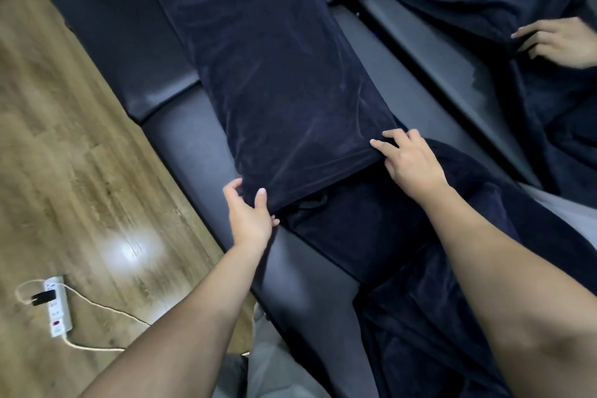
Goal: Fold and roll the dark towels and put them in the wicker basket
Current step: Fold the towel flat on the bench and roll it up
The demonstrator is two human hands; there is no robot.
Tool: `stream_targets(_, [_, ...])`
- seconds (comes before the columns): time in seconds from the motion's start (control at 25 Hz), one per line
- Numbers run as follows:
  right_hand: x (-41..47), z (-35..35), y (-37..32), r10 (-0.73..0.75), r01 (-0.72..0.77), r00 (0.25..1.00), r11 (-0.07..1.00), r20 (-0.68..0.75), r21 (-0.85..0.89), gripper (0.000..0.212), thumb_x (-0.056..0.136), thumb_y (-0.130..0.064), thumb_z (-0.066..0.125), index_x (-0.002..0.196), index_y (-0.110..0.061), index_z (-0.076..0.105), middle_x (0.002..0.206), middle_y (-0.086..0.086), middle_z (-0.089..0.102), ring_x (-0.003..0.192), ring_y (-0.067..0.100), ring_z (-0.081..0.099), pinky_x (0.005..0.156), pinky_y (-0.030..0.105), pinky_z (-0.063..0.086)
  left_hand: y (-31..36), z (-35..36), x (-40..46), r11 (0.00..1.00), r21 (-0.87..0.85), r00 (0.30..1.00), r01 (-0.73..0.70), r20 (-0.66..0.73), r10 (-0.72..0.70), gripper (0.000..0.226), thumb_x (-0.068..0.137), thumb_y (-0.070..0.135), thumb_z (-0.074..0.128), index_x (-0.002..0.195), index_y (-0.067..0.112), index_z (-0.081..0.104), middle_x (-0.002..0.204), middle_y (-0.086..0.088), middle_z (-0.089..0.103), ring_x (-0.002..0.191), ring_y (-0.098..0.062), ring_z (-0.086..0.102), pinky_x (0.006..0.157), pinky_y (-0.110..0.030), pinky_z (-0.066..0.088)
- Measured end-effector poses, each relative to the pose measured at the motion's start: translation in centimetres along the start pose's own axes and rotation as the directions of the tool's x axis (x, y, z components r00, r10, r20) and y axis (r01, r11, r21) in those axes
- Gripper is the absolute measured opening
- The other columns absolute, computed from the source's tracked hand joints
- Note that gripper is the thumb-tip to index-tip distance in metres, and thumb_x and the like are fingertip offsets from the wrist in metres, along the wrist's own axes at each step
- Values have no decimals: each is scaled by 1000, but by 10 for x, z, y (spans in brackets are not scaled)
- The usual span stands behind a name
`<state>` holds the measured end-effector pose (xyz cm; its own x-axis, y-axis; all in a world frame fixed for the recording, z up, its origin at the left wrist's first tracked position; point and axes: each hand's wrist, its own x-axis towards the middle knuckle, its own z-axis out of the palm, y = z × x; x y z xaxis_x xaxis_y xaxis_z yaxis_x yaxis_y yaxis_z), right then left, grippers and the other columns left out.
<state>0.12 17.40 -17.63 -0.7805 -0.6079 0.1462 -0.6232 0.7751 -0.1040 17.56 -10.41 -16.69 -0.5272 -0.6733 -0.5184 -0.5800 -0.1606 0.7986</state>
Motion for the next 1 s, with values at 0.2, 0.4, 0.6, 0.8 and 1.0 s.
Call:
stream_targets(0.2, [-20, -1, -15, -212, 211, 977, 976, -24, -51, 26, 93, -9, 65, 119, -9, 68, 103, 5, 66, 77, 31, 49, 63, 42, 40, -9, -40, 16, 1000, -13, 994, 14, -104, -15, 24, 106, 21, 50, 129, 20, 44, 97, -9, 60, 44, -16, 46, 35, -21, 42])
stream_targets(0.4, [-25, -3, -23, -58, 50, 996, 992, 70, 114, 49, 98, -45, 59, 135, -12, 59, 123, 9, 58, 97, 32, 54, 86, 47, 52, -4, -48, 12, 994, -55, 995, 96, -8, -97, 37, 106, 39, 47, 136, 19, 45, 106, 7, 56, 62, -27, 67, 47, -31, 58])
stream_targets(0.6, [-16, -15, -37, 632, -580, 765, 590, 126, 561, 52, 98, -46, 60, 138, -15, 49, 130, 6, 50, 114, 21, 53, 102, 41, 47, -3, -50, 10, 989, -69, 991, 134, -18, -135, 46, 101, 48, 54, 137, 19, 47, 137, 2, 49, 107, -28, 67, 53, -32, 61])
stream_targets(0.8, [5, -17, -39, 708, -758, 546, 188, 448, 625, 61, 87, -36, 77, 134, -25, 40, 110, 1, 50, 95, 22, 63, 73, 39, 61, 7, -49, -1, 985, -76, 987, 157, 56, -153, 52, 102, 28, 60, 147, 20, 38, 102, 17, 56, 83, -32, 73, 59, -35, 62])
stream_targets(1.0, [2, -22, -37, 637, -599, 537, -172, 553, 782, 50, 95, 3, 58, 129, -28, 40, 135, -2, 55, 74, 12, 65, 48, 27, 43, 9, -57, 8, 971, -194, 989, 138, 71, -127, 35, 104, 20, 56, 133, 38, 51, 127, -6, 66, 43, -16, 53, 42, -26, 46])
